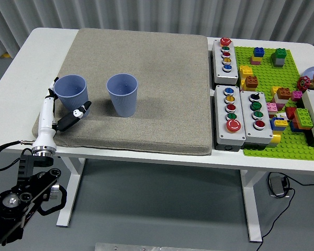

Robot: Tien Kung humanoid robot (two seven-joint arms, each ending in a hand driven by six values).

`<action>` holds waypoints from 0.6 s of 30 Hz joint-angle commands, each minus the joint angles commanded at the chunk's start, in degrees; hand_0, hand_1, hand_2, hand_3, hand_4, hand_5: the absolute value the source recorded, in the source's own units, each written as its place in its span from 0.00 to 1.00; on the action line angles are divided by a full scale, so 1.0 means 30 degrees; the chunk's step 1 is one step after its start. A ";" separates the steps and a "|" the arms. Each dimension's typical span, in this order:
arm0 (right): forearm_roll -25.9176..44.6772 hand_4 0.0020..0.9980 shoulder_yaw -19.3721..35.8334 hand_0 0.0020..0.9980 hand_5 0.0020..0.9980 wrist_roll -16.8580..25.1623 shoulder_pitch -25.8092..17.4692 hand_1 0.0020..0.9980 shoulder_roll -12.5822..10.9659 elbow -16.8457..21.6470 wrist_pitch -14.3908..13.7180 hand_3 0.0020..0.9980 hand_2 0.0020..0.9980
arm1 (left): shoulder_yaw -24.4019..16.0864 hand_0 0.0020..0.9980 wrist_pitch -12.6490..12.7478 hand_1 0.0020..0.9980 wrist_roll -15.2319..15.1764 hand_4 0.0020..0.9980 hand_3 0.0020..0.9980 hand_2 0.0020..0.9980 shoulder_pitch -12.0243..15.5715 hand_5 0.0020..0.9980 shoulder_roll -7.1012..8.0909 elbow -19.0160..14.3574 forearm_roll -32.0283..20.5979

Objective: Pick cup pour cup place

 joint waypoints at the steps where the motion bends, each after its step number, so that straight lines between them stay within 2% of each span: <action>1: -0.0015 0.00 0.0012 0.67 0.04 0.0001 0.0004 0.60 -0.0001 -0.0001 0.0004 0.58 0.56 | -0.0082 0.91 -0.0024 0.95 0.0006 1.00 1.00 1.00 0.0074 0.48 0.0018 -0.0088 0.0041; 7: -0.0105 0.00 0.0076 0.68 0.04 -0.0001 0.0033 0.60 -0.0008 -0.0003 0.0027 0.58 0.56 | -0.0773 0.92 0.0003 0.96 0.0077 1.00 1.00 1.00 0.0731 0.49 0.0126 -0.0733 0.0727; 11: -0.0085 0.00 0.0110 0.68 0.04 0.0019 0.0046 0.60 -0.0009 -0.0007 0.0015 0.58 0.56 | -0.1266 0.92 -0.0043 0.96 0.0176 1.00 1.00 1.00 0.1363 0.51 0.0318 -0.1540 0.1241; 13: -0.0154 0.00 0.0146 0.68 0.04 0.0013 0.0086 0.60 -0.0020 -0.0010 0.0031 0.58 0.56 | -0.1439 0.92 -0.0059 0.96 0.0259 1.00 1.00 1.00 0.1691 0.51 0.0498 -0.2148 0.1462; 15: -0.0220 0.00 0.0201 0.67 0.04 0.0022 0.0145 0.60 -0.0033 -0.0017 0.0032 0.58 0.56 | -0.1841 0.92 0.0077 0.96 0.0514 1.00 1.00 1.00 0.2211 0.52 0.0694 -0.3210 0.2002; 18: -0.0205 0.00 0.0209 0.67 0.04 0.0037 0.0163 0.60 -0.0050 -0.0023 0.0036 0.58 0.56 | -0.2330 0.92 0.0235 0.96 0.0627 1.00 1.00 1.00 0.2595 0.52 0.0736 -0.4279 0.2579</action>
